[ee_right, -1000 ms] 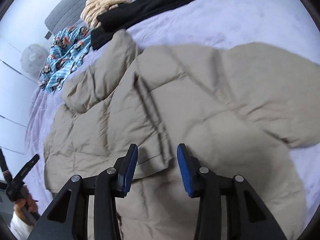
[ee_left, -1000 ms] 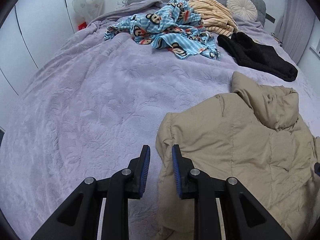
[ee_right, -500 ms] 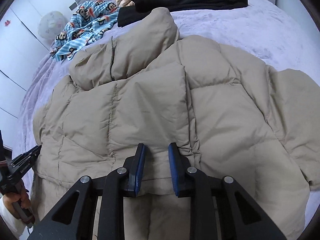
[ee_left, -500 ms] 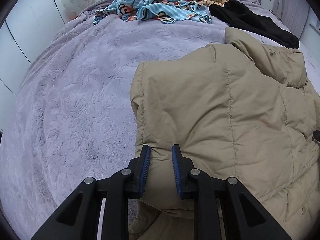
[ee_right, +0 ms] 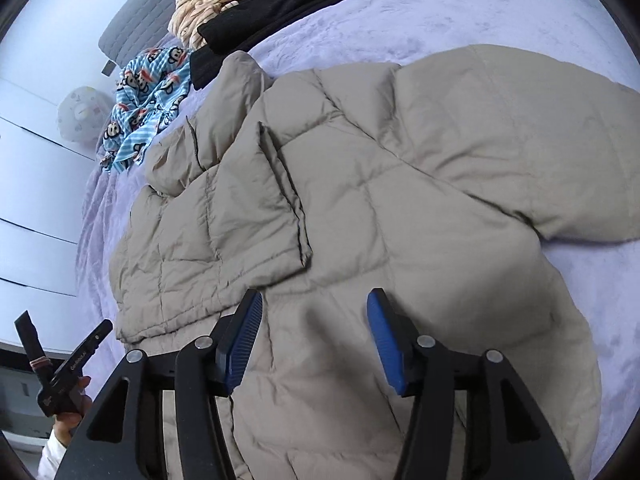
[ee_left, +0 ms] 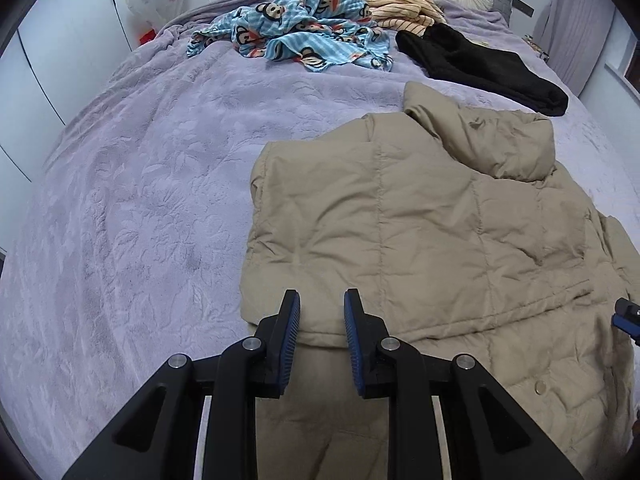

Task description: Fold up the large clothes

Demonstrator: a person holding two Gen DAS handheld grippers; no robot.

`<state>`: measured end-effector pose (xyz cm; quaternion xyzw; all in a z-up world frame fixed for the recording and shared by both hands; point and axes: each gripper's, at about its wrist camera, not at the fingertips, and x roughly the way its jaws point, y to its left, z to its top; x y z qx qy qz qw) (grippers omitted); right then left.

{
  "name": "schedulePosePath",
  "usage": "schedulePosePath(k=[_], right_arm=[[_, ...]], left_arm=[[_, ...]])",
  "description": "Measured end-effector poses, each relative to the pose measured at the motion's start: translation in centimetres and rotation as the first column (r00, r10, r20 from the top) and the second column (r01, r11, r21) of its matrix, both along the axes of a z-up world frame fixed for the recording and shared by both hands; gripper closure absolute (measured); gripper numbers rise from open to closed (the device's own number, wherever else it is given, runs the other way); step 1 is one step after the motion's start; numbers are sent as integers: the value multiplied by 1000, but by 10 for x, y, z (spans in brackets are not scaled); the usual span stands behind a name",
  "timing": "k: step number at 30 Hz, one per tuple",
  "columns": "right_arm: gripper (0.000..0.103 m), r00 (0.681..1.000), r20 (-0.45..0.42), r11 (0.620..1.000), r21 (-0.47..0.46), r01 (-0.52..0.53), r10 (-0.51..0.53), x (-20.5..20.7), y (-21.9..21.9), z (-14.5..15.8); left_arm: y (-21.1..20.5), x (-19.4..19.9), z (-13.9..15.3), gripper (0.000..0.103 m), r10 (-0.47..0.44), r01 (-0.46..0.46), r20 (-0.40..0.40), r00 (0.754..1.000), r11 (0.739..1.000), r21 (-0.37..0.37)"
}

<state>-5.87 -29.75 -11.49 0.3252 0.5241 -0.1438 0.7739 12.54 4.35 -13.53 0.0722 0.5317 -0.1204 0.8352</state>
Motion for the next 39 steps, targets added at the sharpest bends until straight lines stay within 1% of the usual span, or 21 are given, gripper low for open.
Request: schedulePosePath(k=[1, 2, 3, 4, 5, 8, 11, 13, 14, 16, 17, 18, 19, 23, 26, 29, 32, 36, 38, 39], right_arm=[[44, 1000, -2, 1000, 3, 6, -6, -6, -1, 1], [43, 1000, -4, 1000, 8, 13, -13, -12, -2, 2], [42, 1000, -3, 1000, 14, 22, -22, -18, -4, 3], [42, 999, -1, 999, 20, 32, -32, -24, -6, 4], [41, 999, 1, 999, 24, 39, -39, -29, -7, 5], [36, 998, 9, 997, 37, 62, -63, -46, -14, 6], [35, 995, 23, 994, 64, 92, -93, -61, -24, 7], [26, 991, 49, 989, 91, 120, -124, -73, -33, 9], [18, 988, 63, 986, 103, 133, -140, -78, -38, 10], [17, 979, 91, 978, 111, 174, -184, -91, -51, 14], [13, 975, 100, 975, 115, 188, -200, -96, -57, 15], [5, 969, 110, 971, 124, 206, -220, -102, -63, 16], [0, 962, 122, 964, 137, 227, -244, -109, -71, 16], [0, 938, 148, 934, 229, 275, -313, -130, -98, 13], [0, 922, 142, 908, 280, 312, -361, -143, -121, 10], [0, 885, 135, 867, 312, 388, -445, -161, -151, 7], [0, 834, 139, 821, 320, 472, -534, -180, -184, 4], [0, 749, 165, 746, 361, 560, -642, -202, -229, -1], [0, 706, 180, 708, 395, 586, -685, -210, -247, -5], [0, 680, 180, 681, 417, 602, -711, -213, -257, -8]], left_arm=[[-3, -5, 2, 59, -5, 5, -4, 1000, 1000, -2], [-6, -10, 4, 36, -9, 9, -9, 1000, 1000, -2], [-9, -16, 7, 0, -4, 4, 3, 1000, 1000, -1], [-12, -22, 11, 0, -1, 1, 31, 1000, 1000, 0], [-17, -27, 14, 0, -18, 18, 36, 999, 1000, -1], [-31, -38, 14, 0, -32, 32, 13, 999, 999, 20], [-46, -47, 15, 0, -49, 49, -12, 999, 999, 6], [-59, -52, 16, 0, -54, 54, -22, 998, 999, 7], [-65, -54, 16, 0, -57, 57, -25, 998, 998, 15], [-80, -58, 12, 0, -77, 78, -40, 996, 996, 36], [-88, -61, 10, 0, -94, 96, -51, 994, 994, 42], [-96, -65, 8, 0, -112, 115, -63, 992, 992, 42], [-104, -69, 5, 0, -135, 139, -79, 988, 990, 37], [-136, -87, 2, 0, -197, 201, -94, 976, 979, 36], [-158, -99, 1, 0, -228, 233, -102, 968, 972, 31], [-177, -107, 1, 0, -249, 252, -110, 962, 968, 14], [-194, -113, 5, 0, -263, 265, -106, 959, 964, 3], [-210, -119, 9, 0, -281, 282, -98, 955, 959, -3], [-217, -120, 9, 0, -289, 290, -99, 952, 957, -4], [-220, -121, 9, 0, -293, 294, -103, 951, 956, -1]])
